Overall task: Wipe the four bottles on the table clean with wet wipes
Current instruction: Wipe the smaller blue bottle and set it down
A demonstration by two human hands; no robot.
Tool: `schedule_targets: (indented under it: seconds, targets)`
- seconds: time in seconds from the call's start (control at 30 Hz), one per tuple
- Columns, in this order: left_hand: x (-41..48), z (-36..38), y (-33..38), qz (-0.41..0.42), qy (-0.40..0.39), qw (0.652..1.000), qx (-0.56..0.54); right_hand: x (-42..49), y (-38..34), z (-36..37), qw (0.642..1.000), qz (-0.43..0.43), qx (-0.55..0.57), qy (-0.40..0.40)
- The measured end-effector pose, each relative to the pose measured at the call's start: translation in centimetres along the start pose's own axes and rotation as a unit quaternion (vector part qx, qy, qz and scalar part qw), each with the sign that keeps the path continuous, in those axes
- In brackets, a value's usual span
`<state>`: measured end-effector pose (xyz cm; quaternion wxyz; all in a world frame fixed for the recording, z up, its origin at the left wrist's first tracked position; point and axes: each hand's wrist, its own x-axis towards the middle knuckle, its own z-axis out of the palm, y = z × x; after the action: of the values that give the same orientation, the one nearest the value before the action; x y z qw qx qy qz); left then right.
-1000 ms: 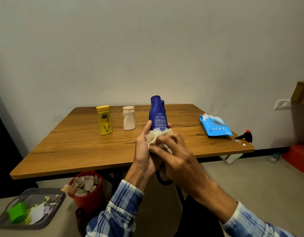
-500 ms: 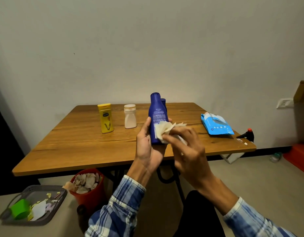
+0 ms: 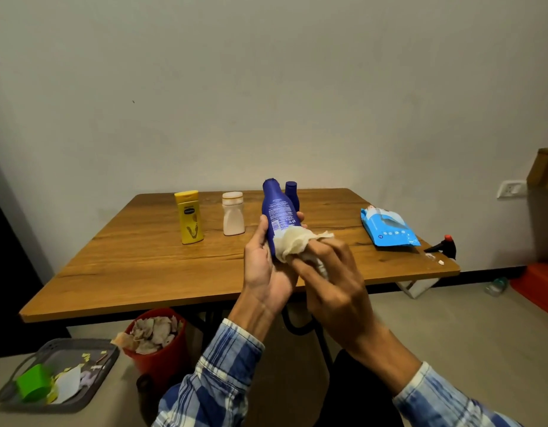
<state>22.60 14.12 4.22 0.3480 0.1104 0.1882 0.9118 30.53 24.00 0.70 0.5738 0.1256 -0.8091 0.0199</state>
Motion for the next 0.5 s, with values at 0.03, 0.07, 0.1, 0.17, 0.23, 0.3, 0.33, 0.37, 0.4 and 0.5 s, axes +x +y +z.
schedule_targets:
  seconds: [0.03,0.07,0.1,0.17,0.23,0.3,0.33,0.37,0.4,0.5]
  targets:
    - [0.0,0.0,-0.2,-0.015,0.001,1.000,-0.001,0.0,-0.5,0.2,0.999,-0.031,-0.007,-0.013]
    - [-0.1,-0.1,-0.3,-0.027,0.003,1.000,-0.001,-0.1,-0.8,0.5,0.998,-0.063,-0.015,-0.028]
    - [-0.2,-0.2,-0.4,-0.035,0.011,0.999,-0.003,-0.3,-0.6,0.6,0.995,-0.085,-0.019,-0.038]
    - [-0.4,0.0,-0.5,-0.030,0.018,0.999,-0.021,-0.5,0.5,0.4,0.996,-0.076,-0.023,-0.034]
    - [-0.3,0.0,-0.4,-0.014,0.020,0.999,-0.035,-0.4,0.8,-0.1,1.000,-0.024,-0.014,-0.008]
    - [-0.2,0.0,-0.4,-0.012,0.021,0.999,-0.038,-0.2,0.3,0.0,1.000,-0.016,-0.006,-0.006]
    - [-0.1,-0.1,-0.5,-0.015,0.021,0.999,-0.035,-0.2,-0.1,0.2,0.999,-0.036,-0.003,-0.026]
    - [-0.1,-0.2,-0.6,-0.019,0.020,0.999,-0.032,-0.3,-0.2,0.3,0.997,-0.058,0.000,-0.050]
    - [-0.1,-0.4,-0.5,-0.015,0.018,0.999,-0.030,-0.3,0.0,0.4,0.996,-0.068,0.004,-0.065]
    - [-0.1,-1.0,-0.2,0.057,0.028,0.998,0.022,-0.1,1.6,-0.3,0.998,0.044,0.041,-0.020]
